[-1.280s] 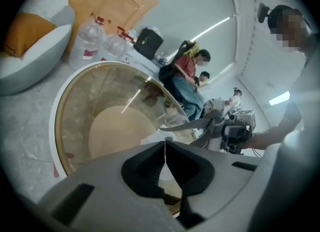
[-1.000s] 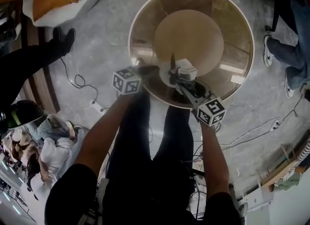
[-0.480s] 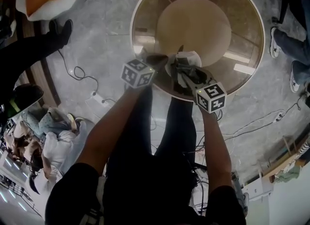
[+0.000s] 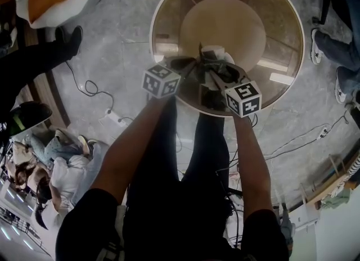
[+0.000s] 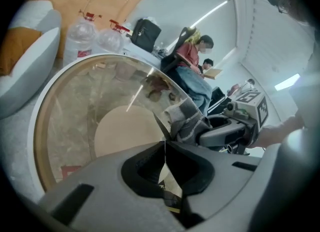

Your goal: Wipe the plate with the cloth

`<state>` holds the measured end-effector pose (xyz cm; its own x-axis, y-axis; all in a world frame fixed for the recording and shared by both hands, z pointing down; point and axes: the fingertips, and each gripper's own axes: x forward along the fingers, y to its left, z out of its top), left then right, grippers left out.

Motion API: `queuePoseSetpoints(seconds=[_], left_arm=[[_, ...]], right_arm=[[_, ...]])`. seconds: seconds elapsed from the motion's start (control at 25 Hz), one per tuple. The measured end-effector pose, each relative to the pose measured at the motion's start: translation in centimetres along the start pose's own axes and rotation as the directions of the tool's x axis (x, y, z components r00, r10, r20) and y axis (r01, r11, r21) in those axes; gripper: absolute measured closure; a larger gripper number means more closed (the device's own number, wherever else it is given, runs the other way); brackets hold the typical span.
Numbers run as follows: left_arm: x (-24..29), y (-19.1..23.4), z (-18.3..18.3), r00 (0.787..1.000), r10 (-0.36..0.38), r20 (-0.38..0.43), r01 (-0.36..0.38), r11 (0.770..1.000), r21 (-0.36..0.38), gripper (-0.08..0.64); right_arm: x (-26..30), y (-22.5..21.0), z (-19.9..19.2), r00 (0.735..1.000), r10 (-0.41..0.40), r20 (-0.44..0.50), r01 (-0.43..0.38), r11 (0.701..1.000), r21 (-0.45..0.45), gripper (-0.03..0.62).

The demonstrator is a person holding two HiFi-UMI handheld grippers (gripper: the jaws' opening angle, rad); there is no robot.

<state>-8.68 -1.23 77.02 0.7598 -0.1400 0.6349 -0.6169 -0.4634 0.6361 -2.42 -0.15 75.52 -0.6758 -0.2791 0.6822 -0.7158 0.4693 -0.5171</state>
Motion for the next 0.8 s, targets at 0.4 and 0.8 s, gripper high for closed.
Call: queuePoseSetpoints(seconds=[0.4,0.8], left_arm=[[1.5,0.0,2.5,1.0,0.023,0.005,-0.023,0.999,0.037,0.552],[2.0,-0.3,2.8,0.999,0.027,0.024,-0.027,0.999,0.023,0.552]], right_arm=[[-5.5,-6.4,2.0,0.983,-0.18,0.026,0.18,0.984,-0.01,0.445],[-6.7,-3.0,-4.2,0.99,-0.133,-0.034,0.136,0.987,0.085,0.446]])
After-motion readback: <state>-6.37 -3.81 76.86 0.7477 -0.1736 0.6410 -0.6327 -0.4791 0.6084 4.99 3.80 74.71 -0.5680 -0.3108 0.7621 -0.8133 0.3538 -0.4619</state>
